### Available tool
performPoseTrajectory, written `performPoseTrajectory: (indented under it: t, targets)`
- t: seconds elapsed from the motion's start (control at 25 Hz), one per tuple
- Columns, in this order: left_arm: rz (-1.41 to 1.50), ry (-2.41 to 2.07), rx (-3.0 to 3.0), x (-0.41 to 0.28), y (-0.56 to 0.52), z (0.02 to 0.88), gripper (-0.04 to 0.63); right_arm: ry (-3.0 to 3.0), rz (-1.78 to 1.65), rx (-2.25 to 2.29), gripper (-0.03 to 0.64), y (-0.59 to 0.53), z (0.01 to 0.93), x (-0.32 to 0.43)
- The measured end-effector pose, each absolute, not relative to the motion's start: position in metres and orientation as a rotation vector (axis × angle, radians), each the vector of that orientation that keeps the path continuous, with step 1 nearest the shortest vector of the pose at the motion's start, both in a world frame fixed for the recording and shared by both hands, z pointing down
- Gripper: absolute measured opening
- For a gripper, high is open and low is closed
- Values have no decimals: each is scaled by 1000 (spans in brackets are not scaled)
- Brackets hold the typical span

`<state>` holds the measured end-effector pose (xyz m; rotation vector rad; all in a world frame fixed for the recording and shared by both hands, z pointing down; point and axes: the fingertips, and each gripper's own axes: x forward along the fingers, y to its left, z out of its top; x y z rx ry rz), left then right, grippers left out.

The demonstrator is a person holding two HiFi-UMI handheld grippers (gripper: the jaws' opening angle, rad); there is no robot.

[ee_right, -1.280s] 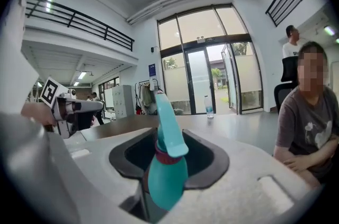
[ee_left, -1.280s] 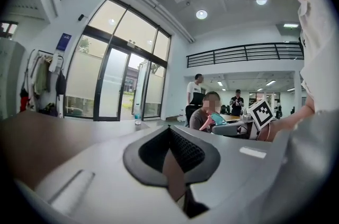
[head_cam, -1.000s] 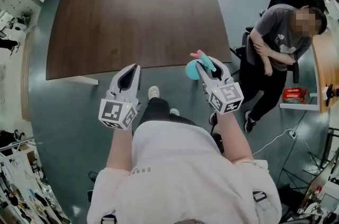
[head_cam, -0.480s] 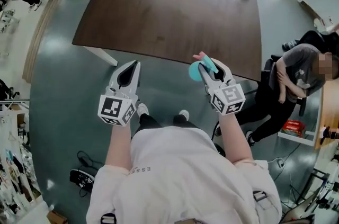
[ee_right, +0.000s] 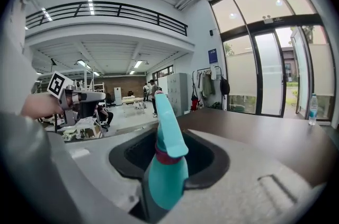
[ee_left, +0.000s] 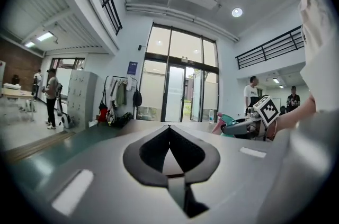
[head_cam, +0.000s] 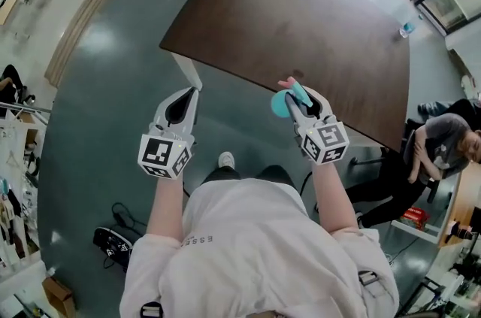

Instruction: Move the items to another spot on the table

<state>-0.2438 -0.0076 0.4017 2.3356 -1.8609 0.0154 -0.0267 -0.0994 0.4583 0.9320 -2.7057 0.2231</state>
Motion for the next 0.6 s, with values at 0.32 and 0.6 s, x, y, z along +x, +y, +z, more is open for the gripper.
performPoseTrajectory:
  t: [0.32, 0.6]
  targets:
    - [-6, -2023, 2159, -353, 15, 414, 17, -2749, 180, 707, 140, -108, 459, -151]
    - [-39, -2117, 2061, -414, 3, 427, 17, -2760, 183, 584, 140, -147, 477, -230]
